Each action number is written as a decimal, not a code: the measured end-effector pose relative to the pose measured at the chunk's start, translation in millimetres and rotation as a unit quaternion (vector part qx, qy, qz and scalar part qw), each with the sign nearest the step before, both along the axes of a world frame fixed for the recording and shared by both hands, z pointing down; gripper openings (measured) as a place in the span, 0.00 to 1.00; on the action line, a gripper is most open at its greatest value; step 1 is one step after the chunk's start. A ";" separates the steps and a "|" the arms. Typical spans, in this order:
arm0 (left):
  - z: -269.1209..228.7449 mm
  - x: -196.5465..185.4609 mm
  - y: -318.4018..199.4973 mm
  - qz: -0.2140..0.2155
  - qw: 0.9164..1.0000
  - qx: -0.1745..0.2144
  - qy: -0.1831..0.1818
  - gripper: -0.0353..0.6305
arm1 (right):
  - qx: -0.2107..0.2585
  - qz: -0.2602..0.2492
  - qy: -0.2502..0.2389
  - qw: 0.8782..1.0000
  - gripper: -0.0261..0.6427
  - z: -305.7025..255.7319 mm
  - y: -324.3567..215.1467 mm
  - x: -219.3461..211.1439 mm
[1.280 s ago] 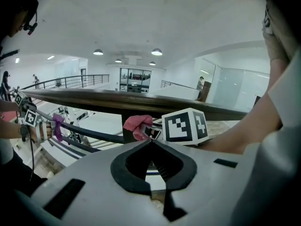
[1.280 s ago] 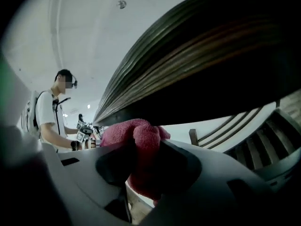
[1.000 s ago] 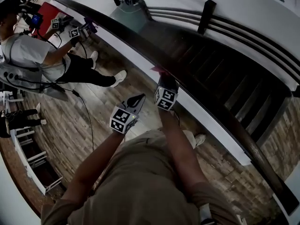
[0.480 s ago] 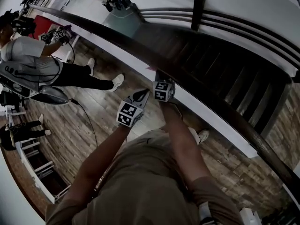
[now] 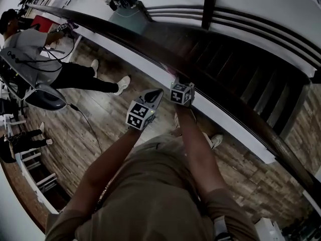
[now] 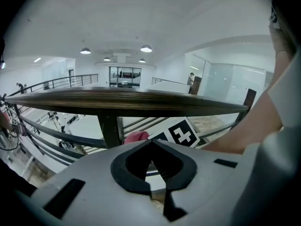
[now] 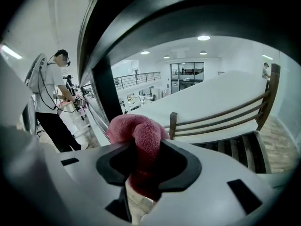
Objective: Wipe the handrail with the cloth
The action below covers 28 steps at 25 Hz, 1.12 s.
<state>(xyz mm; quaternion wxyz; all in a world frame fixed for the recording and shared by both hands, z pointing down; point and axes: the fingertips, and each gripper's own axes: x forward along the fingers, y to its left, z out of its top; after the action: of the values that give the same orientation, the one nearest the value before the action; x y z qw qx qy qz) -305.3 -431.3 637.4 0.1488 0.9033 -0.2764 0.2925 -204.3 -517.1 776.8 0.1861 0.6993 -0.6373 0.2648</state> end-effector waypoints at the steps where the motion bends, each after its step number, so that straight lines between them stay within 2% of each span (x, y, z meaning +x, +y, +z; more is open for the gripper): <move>1: 0.1 2.0 3.5 0.005 1.000 0.001 0.002 0.08 | 0.000 -0.002 0.004 1.000 0.25 0.4 3.0 -0.2; 3: 0.1 6.5 10.7 0.017 1.000 0.001 0.002 0.08 | 0.004 -0.019 0.015 1.000 0.25 -3.1 6.7 -3.5; 7: -2.4 13.7 18.1 0.026 1.000 -0.003 0.006 0.08 | 0.005 -0.097 0.013 0.995 0.25 -25.2 14.1 -28.5; 12: -7.1 14.7 19.4 0.014 1.000 -0.012 0.022 0.08 | -0.092 -0.136 -0.073 0.984 0.25 -14.1 42.0 -54.9; 14: -9.5 13.9 23.0 0.012 0.999 -0.013 0.027 0.08 | -0.111 -0.137 -0.103 0.979 0.25 -15.0 51.2 -62.1; 16: -10.4 12.4 22.9 0.009 0.999 -0.013 0.028 0.08 | -0.116 -0.141 -0.103 0.978 0.25 -17.0 53.5 -65.1; 20: -2.3 5.9 13.2 -0.003 1.000 -0.013 0.016 0.08 | -0.109 -0.159 -0.018 0.981 0.25 -6.4 40.0 -54.7; 24: 11.8 -3.8 1.4 -0.017 1.000 -0.013 -0.003 0.08 | -0.074 -0.157 0.055 0.983 0.26 1.9 12.6 -47.8; 28: 20.3 -10.8 -11.7 -0.033 0.999 -0.016 -0.012 0.08 | -0.074 -0.168 0.123 0.975 0.26 16.2 -16.9 -39.6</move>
<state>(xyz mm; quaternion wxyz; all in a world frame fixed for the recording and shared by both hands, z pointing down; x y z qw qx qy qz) -316.1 -443.0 657.7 0.1694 0.8878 -0.3028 0.3025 -243.9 -534.0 793.0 0.3561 0.5941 -0.6963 0.1883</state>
